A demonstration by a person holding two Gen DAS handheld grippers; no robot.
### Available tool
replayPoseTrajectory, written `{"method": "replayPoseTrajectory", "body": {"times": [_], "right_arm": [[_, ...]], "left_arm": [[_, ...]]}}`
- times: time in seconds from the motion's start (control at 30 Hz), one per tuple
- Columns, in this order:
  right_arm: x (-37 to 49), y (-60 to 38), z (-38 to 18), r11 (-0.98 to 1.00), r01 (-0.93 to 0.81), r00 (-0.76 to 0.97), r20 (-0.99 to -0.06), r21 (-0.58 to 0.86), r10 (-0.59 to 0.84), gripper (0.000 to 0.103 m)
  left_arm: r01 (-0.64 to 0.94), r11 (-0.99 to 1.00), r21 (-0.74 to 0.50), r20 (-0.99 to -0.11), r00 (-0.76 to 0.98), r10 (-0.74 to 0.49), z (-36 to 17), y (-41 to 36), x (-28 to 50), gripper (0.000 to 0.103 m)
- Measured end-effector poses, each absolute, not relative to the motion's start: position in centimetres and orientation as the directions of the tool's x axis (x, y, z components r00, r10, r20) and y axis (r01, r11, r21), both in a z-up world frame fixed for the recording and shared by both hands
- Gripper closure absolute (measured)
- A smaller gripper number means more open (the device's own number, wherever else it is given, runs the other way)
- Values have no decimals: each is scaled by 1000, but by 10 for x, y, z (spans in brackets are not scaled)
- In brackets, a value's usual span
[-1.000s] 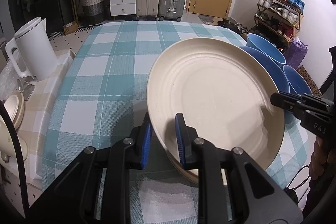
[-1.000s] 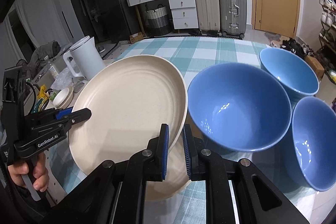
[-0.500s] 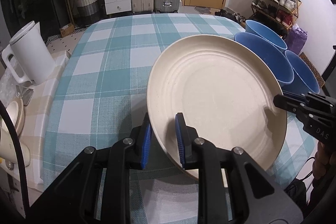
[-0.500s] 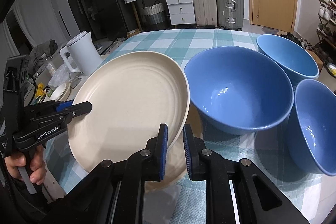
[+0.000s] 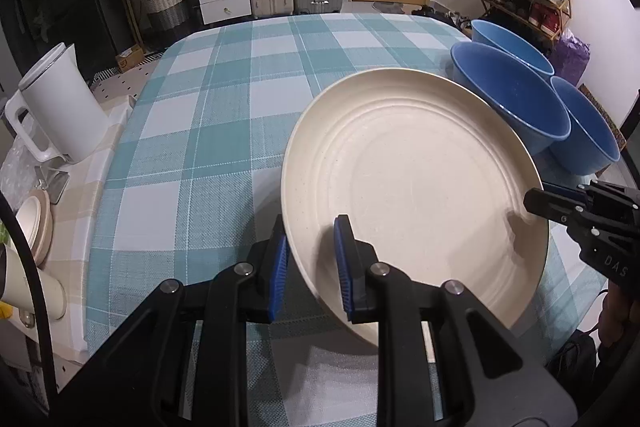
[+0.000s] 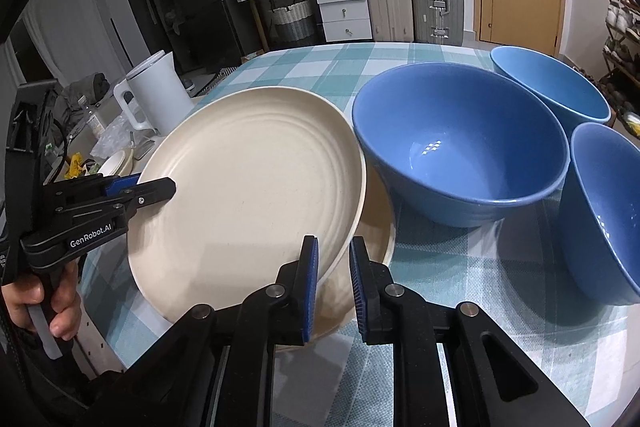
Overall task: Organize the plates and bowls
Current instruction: 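Carry the cream plate with the right gripper over the stacked cream plates, then lower the cream plate onto the stack and open the right gripper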
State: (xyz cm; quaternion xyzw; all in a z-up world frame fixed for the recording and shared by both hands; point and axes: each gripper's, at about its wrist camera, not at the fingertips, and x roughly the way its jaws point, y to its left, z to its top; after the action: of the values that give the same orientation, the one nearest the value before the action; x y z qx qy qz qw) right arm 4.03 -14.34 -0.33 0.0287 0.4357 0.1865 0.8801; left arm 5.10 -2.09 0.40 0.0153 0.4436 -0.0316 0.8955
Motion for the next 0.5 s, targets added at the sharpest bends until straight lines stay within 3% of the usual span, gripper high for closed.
{"method": "replayPoseTrajectory", "body": {"times": [0.5], "right_arm": [[44,-141,-12,941,-286,556,-767,183,319,86]], "left_arm": [[88,996,31,-811,585,-26,-11,-33,56,83]]}}
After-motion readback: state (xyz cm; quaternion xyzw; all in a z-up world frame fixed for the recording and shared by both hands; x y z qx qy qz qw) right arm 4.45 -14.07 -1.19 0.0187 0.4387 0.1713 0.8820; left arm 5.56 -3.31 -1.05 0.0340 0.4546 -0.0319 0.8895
